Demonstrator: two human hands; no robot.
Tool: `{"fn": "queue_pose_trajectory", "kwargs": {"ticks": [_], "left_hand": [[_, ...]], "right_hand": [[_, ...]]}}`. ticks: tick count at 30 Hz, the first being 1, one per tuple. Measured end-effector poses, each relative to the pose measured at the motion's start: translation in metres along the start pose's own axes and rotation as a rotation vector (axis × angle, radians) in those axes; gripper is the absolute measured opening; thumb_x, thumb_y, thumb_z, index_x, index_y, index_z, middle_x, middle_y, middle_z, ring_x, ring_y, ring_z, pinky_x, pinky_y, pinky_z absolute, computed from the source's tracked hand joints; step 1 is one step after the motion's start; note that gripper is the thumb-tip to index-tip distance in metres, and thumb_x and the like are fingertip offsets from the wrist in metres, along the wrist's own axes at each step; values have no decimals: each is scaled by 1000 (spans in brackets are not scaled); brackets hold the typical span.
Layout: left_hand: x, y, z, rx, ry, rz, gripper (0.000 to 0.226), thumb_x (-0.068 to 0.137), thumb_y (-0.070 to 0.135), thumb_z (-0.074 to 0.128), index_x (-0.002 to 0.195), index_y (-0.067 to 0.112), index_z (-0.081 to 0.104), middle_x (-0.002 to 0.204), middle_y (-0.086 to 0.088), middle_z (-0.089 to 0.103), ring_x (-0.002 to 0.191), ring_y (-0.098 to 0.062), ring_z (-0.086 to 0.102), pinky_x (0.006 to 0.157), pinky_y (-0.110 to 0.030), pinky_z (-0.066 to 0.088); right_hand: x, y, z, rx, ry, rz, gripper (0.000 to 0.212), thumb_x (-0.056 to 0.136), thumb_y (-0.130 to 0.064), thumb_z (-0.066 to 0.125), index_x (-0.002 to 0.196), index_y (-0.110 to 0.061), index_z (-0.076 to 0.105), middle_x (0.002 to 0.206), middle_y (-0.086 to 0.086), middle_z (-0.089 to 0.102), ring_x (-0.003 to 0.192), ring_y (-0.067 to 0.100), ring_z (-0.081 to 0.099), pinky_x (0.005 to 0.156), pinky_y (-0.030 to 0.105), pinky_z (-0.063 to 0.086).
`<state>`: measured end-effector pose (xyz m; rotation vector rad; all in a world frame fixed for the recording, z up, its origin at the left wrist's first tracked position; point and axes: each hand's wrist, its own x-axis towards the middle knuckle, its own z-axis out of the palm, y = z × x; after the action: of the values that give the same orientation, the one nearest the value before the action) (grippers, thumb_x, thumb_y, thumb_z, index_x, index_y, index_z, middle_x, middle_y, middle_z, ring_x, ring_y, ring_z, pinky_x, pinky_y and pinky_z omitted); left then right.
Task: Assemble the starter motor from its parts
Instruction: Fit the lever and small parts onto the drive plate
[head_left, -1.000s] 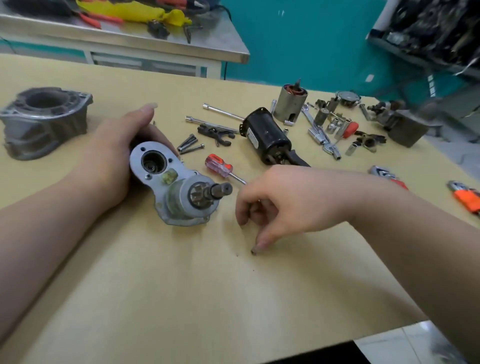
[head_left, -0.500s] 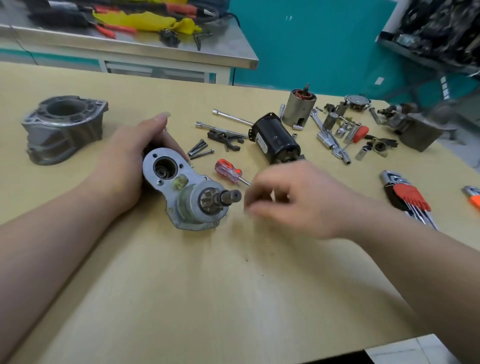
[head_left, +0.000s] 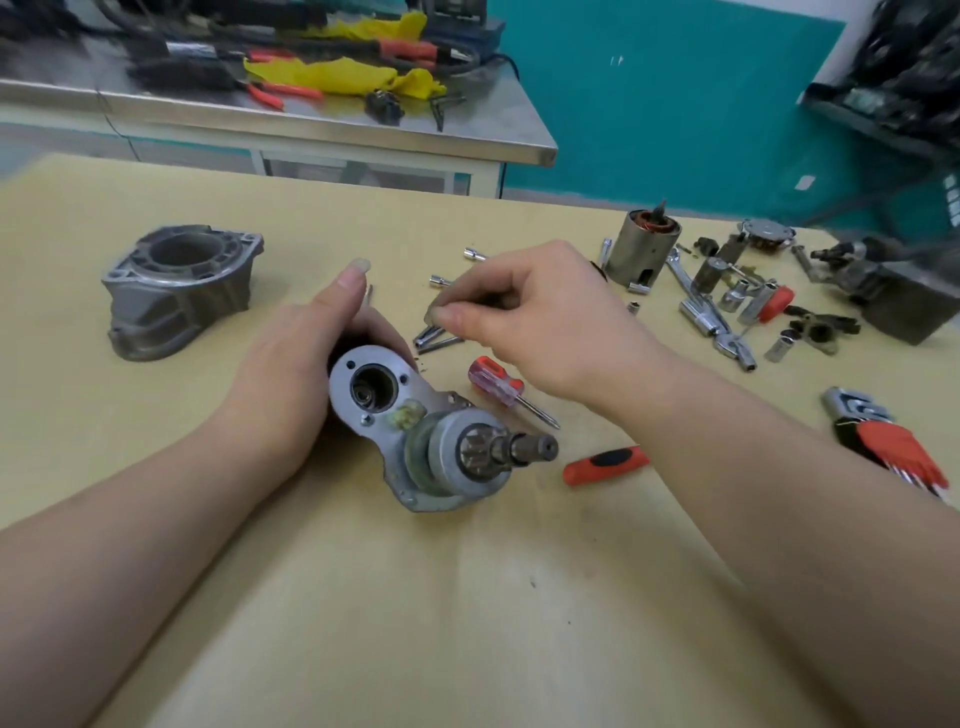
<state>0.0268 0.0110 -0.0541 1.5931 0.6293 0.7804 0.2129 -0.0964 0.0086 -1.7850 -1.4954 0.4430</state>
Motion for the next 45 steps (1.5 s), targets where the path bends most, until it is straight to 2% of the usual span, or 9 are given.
{"fn": "queue_pose_trajectory", "kwargs": {"ticks": [2,6,11,15,21,25,32,38,45], "left_hand": [[0,-1,-1,-15,-10,-16,86,83,92,50,80,11,81,82,-21,77,75,-34,68,85,-55,42],[1,0,0,-42,-3,-36,87,73,98,54,77,15,81,84,-22,78,82,-31,71,97,-57,43],[3,-2,0,-45,-7,-37,85,76,95,53,75,16,82,71,-15,75,63,-20,66,73,-44,41],[4,-1,0,-22,-9,-41,85,82,93,50,76,14,81,69,-15,74,61,-20,64,67,-42,40],[4,0,0,-52,-23,-65,78,91,80,45,71,12,79,65,-18,71,58,-24,62,64,-40,40],[4,1,1,-62,-17,-77,77,90,80,45,69,13,78,64,-16,70,57,-23,62,63,-39,41],[1,4,2,-55,-28,-62,73,89,77,50,68,12,76,66,-17,70,61,-26,62,66,-40,45],[1,6,8,-77,49,-19,64,89,71,53,62,17,74,56,-9,64,53,-17,59,54,-24,47],[0,4,5,-43,30,-35,70,92,75,48,67,16,77,59,-7,68,55,-15,59,59,-34,41]], "right_hand": [[-3,-2,7,115,-16,-5,5,89,-21,82,90,-26,82,79,-12,79,70,1,72,68,26,61],[-12,2,16,302,-39,-79,21,89,-7,79,90,-28,79,70,-9,76,52,1,65,50,17,48],[-17,11,18,196,-72,-131,13,81,-20,88,86,-30,82,84,-12,78,86,7,75,83,39,61],[-14,8,19,268,-160,-97,11,79,-15,90,84,-19,81,85,-4,78,87,16,75,86,48,60],[-12,5,25,362,-151,-46,9,77,-16,91,79,-19,83,84,-3,74,86,22,71,86,48,59],[-13,3,28,454,-198,85,10,75,-20,91,82,-16,84,78,-2,74,73,14,69,70,28,60],[-9,0,27,459,-256,259,38,70,-26,94,96,-16,69,80,3,66,71,17,62,71,38,53],[0,-5,24,447,-328,276,29,75,-28,91,89,-13,71,66,-3,69,55,7,63,52,16,49],[-7,7,20,501,-252,271,20,75,-26,91,86,-14,80,88,13,80,77,24,73,79,46,62]]}}
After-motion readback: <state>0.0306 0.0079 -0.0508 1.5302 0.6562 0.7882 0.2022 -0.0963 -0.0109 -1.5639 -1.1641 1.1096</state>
